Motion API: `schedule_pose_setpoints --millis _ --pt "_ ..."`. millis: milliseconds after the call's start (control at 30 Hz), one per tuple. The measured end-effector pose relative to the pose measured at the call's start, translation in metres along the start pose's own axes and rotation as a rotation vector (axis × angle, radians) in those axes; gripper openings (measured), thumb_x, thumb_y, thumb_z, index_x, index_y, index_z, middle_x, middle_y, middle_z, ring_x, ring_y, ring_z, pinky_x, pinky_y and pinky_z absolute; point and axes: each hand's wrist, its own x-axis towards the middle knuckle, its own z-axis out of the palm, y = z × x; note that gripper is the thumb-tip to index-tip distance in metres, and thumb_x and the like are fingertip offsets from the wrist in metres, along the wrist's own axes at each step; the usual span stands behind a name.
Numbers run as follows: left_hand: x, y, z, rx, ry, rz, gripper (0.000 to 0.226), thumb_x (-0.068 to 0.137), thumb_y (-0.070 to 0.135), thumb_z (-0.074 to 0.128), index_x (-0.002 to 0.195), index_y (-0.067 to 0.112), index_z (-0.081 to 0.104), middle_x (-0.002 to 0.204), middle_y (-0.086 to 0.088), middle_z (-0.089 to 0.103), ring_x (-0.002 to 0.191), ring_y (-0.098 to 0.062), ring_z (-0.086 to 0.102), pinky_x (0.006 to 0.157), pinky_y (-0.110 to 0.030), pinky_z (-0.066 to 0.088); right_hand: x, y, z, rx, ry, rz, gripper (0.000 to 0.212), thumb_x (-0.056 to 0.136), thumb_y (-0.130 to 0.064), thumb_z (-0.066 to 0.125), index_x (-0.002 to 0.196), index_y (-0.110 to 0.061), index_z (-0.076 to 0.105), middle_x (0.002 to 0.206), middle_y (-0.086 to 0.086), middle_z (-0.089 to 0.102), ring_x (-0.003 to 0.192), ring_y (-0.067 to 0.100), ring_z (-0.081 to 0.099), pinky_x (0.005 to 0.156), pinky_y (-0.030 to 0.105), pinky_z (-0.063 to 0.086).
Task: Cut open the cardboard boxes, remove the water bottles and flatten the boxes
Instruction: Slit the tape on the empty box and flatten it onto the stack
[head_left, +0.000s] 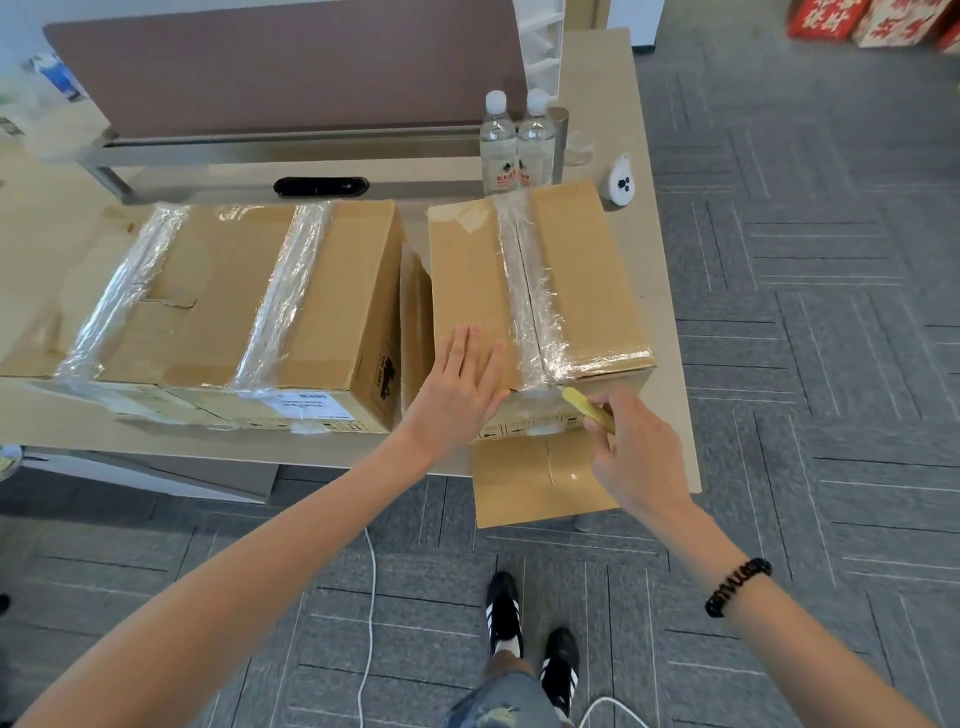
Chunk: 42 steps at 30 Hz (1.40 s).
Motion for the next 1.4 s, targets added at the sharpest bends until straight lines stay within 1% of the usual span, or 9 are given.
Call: schedule_pose_setpoints --millis 100,200,267,400,467,567,733,1100,1400 --pt "-0.002 0.006 -0.002 -0.07 0.031 -0.074 0.065 0.107 0.043 0.01 0.15 -0.002 0.028 0.149 -0.036 0.032 0.14 -0.05 0.029 0.11 -0.057 0.036 0.002 -0.003 -0.001 -0.022 0.007 0.032 0.014 0.093 -0.022 0.059 0.104 -0.017 0.053 0.082 -0.008 0.057 0.051 0.007 0.043 0.049 0.023 0.028" --pt "-0.004 0.009 -0.005 -0.153 0.03 -0.117 0.066 0.107 0.044 0.008 0.15 0.0 0.032 0.152 -0.033 0.029 0.143 -0.048 0.025 0.112 -0.057 0.033 0.007 -0.005 0.0 -0.043 0.02 0.025 0.021 0.092 -0.034 0.061 0.106 -0.02 0.055 0.091 -0.011 0.06 0.057 0.014 0.053 0.054 0.027 0.036" --pt "-0.005 0.009 -0.006 -0.178 0.022 -0.126 0.066 0.107 0.044 0.008 0.15 0.001 0.032 0.152 -0.033 0.029 0.143 -0.047 0.025 0.113 -0.057 0.032 0.011 -0.006 0.002 -0.083 0.063 0.006 0.023 0.092 -0.04 0.062 0.104 -0.02 0.059 0.091 -0.011 0.063 0.056 0.016 0.055 0.052 0.026 0.035" --pt "-0.005 0.008 -0.007 -0.223 0.003 -0.14 0.067 0.107 0.045 0.005 0.15 0.002 0.032 0.152 -0.032 0.029 0.143 -0.047 0.025 0.114 -0.057 0.031 0.014 -0.01 0.004 -0.126 0.148 -0.064 0.021 0.089 -0.033 0.068 0.104 -0.019 0.067 0.089 -0.003 0.07 0.054 0.021 0.059 0.051 0.026 0.041" --pt "-0.005 0.009 -0.008 -0.24 -0.002 -0.146 0.067 0.106 0.045 0.005 0.15 0.002 0.032 0.153 -0.032 0.029 0.144 -0.046 0.024 0.114 -0.057 0.03 0.015 -0.011 0.005 -0.146 0.169 -0.079 0.019 0.087 -0.031 0.071 0.099 -0.016 0.068 0.084 -0.002 0.07 0.051 0.021 0.057 0.05 0.027 0.042" --pt "-0.005 0.009 -0.009 -0.254 -0.008 -0.154 0.067 0.106 0.046 0.007 0.15 0.003 0.034 0.153 -0.031 0.03 0.144 -0.046 0.025 0.114 -0.057 0.031 0.017 -0.013 0.009 -0.077 0.179 -0.025 0.017 0.085 -0.029 0.072 0.092 -0.015 0.066 0.081 -0.006 0.066 0.054 0.013 0.05 0.053 0.025 0.036" --pt "-0.005 0.01 -0.011 -0.261 -0.026 -0.164 0.068 0.106 0.046 0.005 0.15 0.003 0.033 0.153 -0.031 0.029 0.144 -0.045 0.024 0.116 -0.056 0.029 0.014 -0.014 0.015 0.045 0.19 0.027 0.014 0.084 -0.025 0.071 0.088 -0.016 0.062 0.079 -0.01 0.063 0.063 0.01 0.053 0.056 0.026 0.041" --pt "-0.006 0.01 -0.01 -0.218 -0.02 -0.15 0.067 0.106 0.046 0.007 0.15 0.003 0.033 0.153 -0.03 0.03 0.145 -0.045 0.023 0.118 -0.053 0.024 0.006 -0.018 0.022 -0.029 0.206 0.001 0.014 0.089 -0.026 0.066 0.092 -0.013 0.062 0.075 -0.005 0.063 0.052 0.017 0.055 0.047 0.03 0.044" --pt "-0.005 0.01 -0.006 -0.181 -0.022 -0.14 0.065 0.107 0.044 0.006 0.151 0.003 0.031 0.153 -0.031 0.029 0.144 -0.046 0.023 0.116 -0.055 0.026 0.006 -0.015 0.022 -0.024 0.222 0.016 0.014 0.089 -0.019 0.067 0.095 -0.009 0.061 0.081 0.001 0.065 0.054 0.023 0.057 0.05 0.035 0.047"
